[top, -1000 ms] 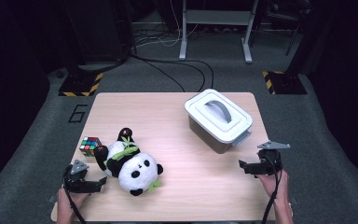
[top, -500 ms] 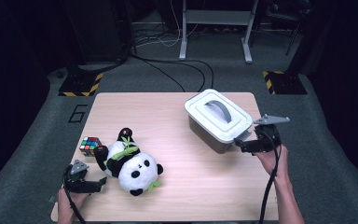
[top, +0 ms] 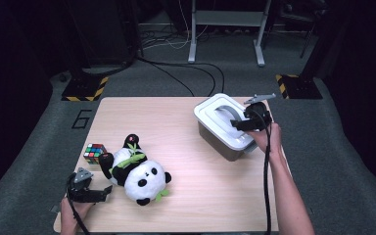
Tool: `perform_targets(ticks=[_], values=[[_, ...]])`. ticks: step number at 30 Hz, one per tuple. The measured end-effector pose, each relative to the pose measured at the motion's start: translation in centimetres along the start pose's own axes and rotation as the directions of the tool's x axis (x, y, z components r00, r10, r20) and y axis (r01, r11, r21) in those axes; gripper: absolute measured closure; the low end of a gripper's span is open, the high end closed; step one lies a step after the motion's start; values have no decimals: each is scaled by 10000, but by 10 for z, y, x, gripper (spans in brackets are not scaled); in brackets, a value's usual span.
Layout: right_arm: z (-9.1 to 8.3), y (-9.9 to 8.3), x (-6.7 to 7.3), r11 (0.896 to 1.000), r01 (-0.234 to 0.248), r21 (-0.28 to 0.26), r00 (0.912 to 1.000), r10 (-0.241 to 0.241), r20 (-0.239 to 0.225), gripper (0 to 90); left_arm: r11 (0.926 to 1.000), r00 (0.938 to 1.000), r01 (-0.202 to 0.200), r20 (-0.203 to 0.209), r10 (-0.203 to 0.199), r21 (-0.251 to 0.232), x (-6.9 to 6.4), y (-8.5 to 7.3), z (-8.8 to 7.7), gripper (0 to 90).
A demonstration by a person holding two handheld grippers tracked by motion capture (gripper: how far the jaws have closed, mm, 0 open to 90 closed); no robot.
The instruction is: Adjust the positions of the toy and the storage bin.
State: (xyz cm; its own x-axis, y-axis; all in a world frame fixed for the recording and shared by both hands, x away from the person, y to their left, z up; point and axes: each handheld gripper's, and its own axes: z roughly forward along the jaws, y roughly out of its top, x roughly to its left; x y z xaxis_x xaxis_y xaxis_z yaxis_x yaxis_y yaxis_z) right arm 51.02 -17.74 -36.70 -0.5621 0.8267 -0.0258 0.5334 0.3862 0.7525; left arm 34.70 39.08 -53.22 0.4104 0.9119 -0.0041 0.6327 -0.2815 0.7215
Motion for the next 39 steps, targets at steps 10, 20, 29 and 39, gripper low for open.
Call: perform_targets(ticks=[10,20,29,39], values=[[21,22,-6,10000,35,61,9996,-33,-289,601,10000,10000,13,29,-13,18,0,0,0,0],[23,22,-3,9998,171,-128,9998,-172,-51,667,10000,10000,14,25,-14,-4,0,0,0,1],[25,25,11,10000,55,-56,9999,-55,-155,669,10000,10000,19,21,-19,-8,0,0,0,2],[34,31,30,9991,-415,-100,9979,409,-502,669,10000,10000,30,21,-30,-8,0,0,0,2]])
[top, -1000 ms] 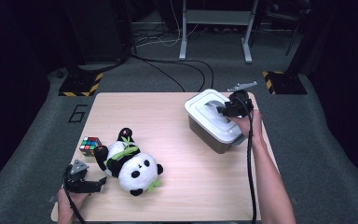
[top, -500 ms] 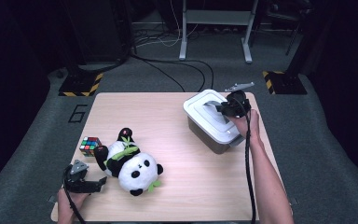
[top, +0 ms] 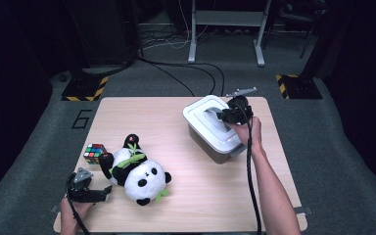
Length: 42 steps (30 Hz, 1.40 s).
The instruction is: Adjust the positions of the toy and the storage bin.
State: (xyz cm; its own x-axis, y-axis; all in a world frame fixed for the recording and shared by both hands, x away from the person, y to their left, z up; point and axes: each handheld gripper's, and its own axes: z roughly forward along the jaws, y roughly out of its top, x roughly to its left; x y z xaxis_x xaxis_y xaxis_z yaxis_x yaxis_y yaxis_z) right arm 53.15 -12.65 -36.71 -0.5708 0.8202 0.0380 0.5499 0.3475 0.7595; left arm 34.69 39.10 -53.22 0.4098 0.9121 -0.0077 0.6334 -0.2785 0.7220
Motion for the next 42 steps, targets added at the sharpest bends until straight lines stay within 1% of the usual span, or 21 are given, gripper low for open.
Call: perform_targets(ticks=[6,8,9,11,12,15,16,17,18,19,26,28,32,34,35,38,39,40,41,42], values=[[6,3,13,9998,-176,15,9997,176,-160,669,10000,10000,-11,-6,11,-3,0,0,0,3],[8,5,17,9998,-178,21,9996,179,-210,669,10000,10000,-13,-15,13,-14,0,0,0,3],[9,5,19,9999,-98,-35,9997,97,-230,669,10000,10000,-15,-13,15,-16,0,0,0,3],[11,6,23,9999,-144,-40,9995,143,-298,669,10000,10000,-19,-15,19,-13,0,0,0,3],[12,7,26,9997,-244,-39,9991,243,-355,670,10000,10000,-16,-15,16,-13,0,0,0,3],[15,8,32,9996,-276,-69,9983,272,-521,669,10000,10000,-12,-13,12,-14,0,0,0,3],[15,9,35,9994,-351,-24,9978,349,-571,670,10000,10000,-12,-14,12,-16,0,0,0,3],[17,9,37,9995,-312,-67,9977,307,-598,669,10000,10000,-14,-15,14,-16,0,0,0,3],[17,10,41,9991,-418,23,9971,418,-642,669,10000,10000,-13,-13,13,-14,0,0,0,3],[18,10,42,9995,-324,-29,9971,321,-684,669,10000,10000,-6,1,6,-17,0,0,0,3],[23,13,60,9990,-455,-20,9938,450,-1019,669,10000,10000,-12,-15,12,-16,0,0,0,3],[25,13,65,9987,-503,3,9917,500,-1187,669,10000,10000,-9,-15,9,-18,0,0,0,3],[29,15,73,9992,-400,-30,9891,392,-1416,669,10000,10000,-10,-16,10,-18,0,0,0,3],[30,15,77,9991,-432,-1,9872,427,-1539,669,10000,10000,-13,-14,13,-16,0,0,0,3],[31,16,79,9992,-390,-4,9856,384,-1647,669,10000,10000,-10,-16,10,-18,0,0,0,3],[34,17,85,9984,-556,40,9810,554,-1861,669,10000,10000,38,0,-38,-42,0,0,0,4],[35,17,87,9988,-486,9,9796,478,-1950,669,10000,10000,34,2,-34,-42,0,0,0,4],[35,17,89,9983,-569,82,9780,574,-2006,669,10000,10000,36,0,-36,-43,0,0,0,4],[37,18,91,9991,-423,5,9774,415,-2074,669,10000,10000,14,-13,-14,-31,0,0,0,4],[37,18,94,9988,-485,96,9760,494,-2122,669,10000,10000,5,-12,-5,-25,0,0,0,4]])
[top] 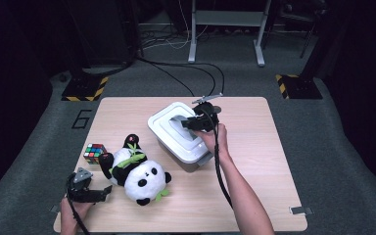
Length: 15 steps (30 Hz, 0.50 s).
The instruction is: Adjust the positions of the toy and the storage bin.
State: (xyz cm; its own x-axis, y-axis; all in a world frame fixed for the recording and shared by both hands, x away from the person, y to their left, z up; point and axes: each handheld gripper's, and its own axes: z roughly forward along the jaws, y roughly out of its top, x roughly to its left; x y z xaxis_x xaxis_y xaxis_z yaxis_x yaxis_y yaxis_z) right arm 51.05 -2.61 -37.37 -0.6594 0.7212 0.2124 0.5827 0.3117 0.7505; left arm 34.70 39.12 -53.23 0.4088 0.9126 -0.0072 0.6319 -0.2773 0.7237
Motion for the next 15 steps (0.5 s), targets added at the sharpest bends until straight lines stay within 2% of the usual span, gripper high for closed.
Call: perform_targets(ticks=[6,8,15], values=[[5,0,9,9999,147,17,9993,-146,-335,668,10000,10000,5,15,-5,4,0,0,0,4],[7,0,11,10000,-20,64,9989,23,-463,668,10000,10000,0,11,0,4,0,0,0,4],[12,1,16,10000,48,-28,9983,-50,-585,668,10000,10000,10,4,-10,1,0,0,0,5]])
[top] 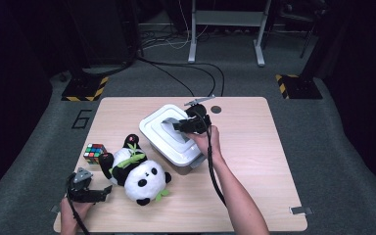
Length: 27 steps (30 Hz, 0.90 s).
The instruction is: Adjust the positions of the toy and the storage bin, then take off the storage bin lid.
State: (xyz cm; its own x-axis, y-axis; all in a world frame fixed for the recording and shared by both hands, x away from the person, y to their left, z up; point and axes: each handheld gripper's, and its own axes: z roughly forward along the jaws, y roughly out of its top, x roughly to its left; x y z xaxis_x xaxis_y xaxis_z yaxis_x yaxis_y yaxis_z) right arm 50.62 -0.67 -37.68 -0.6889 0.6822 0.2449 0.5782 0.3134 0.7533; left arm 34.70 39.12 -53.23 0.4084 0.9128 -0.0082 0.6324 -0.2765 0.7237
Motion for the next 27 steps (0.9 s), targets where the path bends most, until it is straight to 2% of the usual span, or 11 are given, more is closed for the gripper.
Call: perform_targets(ticks=[15,21,22,27], values=[[1,1,8,9994,345,65,9985,-347,433,667,10000,10000,32,-15,-32,-6,0,0,0,6],[1,0,11,9983,583,16,9955,-582,744,668,10000,10000,40,2,-40,-3,0,0,0,6],[1,0,10,9972,748,-47,9941,-742,788,668,10000,10000,27,2,-27,7,0,0,0,6],[-2,1,12,9967,803,-68,9918,-792,1000,668,10000,10000,20,-1,-20,3,0,0,0,5]])
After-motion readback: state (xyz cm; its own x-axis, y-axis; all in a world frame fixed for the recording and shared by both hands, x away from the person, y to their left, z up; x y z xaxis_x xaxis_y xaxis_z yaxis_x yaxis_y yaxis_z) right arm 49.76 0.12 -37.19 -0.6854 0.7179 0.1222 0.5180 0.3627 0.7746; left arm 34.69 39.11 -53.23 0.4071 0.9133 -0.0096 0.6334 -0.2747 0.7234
